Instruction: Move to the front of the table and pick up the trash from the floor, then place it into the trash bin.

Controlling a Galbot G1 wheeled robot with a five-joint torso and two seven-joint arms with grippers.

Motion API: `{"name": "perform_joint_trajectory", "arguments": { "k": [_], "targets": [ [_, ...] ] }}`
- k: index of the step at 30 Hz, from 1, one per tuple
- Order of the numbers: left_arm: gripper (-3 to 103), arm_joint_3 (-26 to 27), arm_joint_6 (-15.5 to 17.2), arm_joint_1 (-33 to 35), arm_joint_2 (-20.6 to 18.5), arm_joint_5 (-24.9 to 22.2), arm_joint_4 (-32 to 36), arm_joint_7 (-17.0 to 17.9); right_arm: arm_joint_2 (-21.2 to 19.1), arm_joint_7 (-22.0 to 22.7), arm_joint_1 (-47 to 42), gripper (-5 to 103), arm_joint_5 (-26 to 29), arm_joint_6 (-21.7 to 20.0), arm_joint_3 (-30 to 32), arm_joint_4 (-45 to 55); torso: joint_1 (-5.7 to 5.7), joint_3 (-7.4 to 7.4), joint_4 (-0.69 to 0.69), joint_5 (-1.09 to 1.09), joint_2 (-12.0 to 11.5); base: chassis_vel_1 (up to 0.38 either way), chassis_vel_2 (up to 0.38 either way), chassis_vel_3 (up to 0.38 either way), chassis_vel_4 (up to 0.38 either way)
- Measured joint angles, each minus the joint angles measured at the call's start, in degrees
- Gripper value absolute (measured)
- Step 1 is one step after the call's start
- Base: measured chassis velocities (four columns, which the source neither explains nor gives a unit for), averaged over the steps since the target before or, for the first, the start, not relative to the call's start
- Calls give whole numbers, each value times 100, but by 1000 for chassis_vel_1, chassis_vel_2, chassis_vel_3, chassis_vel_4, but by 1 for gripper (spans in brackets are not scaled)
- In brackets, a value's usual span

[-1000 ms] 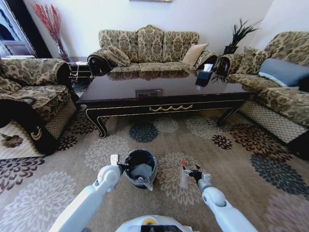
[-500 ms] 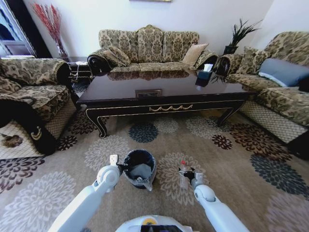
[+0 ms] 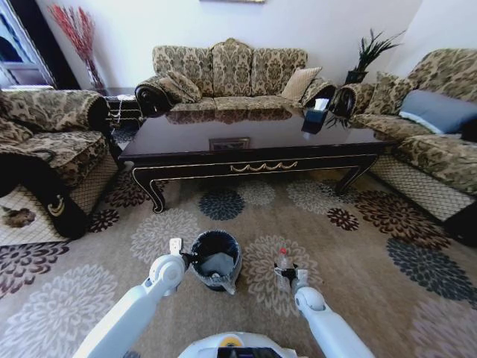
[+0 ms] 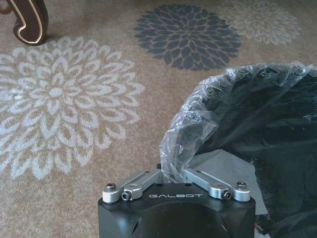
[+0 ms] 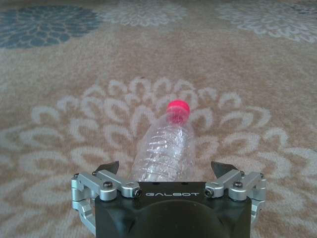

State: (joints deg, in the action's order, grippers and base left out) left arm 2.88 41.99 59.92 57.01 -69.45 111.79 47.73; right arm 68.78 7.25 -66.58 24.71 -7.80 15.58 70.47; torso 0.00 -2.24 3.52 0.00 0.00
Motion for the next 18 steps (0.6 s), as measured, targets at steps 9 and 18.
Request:
{"name": "perform_joint_trajectory", "arguments": {
  "k": [9, 18],
  "targets": [
    [0, -9, 0, 25, 27, 45, 12, 25, 77, -82, -97, 97, -237, 104, 42, -74, 0, 1, -1, -1, 0, 0, 0, 0, 0],
    [0, -43, -2, 27, 78, 46, 49, 54, -13, -126, -222, 66, -237, 125, 149, 34, 0, 1, 0, 0, 0, 0, 0, 0, 0]
  ]
}}
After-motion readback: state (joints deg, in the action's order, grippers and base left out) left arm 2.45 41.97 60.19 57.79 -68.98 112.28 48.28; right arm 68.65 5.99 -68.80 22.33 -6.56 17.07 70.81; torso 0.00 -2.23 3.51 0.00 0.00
